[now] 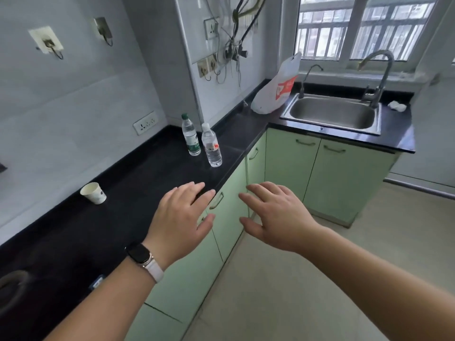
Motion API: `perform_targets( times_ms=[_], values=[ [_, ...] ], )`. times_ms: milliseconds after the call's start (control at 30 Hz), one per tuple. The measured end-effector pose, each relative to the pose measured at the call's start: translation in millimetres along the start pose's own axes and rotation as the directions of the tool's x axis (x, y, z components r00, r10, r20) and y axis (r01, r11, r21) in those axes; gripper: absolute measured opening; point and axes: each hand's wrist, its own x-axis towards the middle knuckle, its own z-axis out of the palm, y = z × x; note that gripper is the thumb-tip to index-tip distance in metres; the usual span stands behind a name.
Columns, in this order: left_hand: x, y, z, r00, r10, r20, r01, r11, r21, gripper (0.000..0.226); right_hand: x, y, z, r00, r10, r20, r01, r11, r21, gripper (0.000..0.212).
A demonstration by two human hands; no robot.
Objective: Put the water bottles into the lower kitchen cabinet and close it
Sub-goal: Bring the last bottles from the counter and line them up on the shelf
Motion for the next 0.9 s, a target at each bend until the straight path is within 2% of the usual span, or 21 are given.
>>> perform_targets(
  times_ms=[233,433,667,900],
  values=[
    [37.1,-26.1,25.4,0.998,-0.062,-0.009,0.062,0.997,0.035,0.049,53.0,33.5,18.8,0.998,-0.052,-0.026,0.053,0.996,0.065,0.056],
    [79.3,-63.0,68.1,0.997,-0.072,0.002,0.072,0.997,0.026,0.05,107.2,56.9,42.6,0.998,-0.051,0.031,0.048,0.997,0.065,0.056],
    [144.9,-140.7,130.8,0.997,-0.074,0.011,0.075,0.996,-0.045,0.049,200.2,85.4,74.8,0.997,-0.019,0.068,0.019,1.0,0.005,0.057],
    [196.5,-227.9,181.0,0.995,-0.098,-0.014,0.096,0.991,-0.095,0.049,295.9,86.9,108.1,0.999,-0.011,0.032,0.012,1.0,-0.005,0.053]
  ],
)
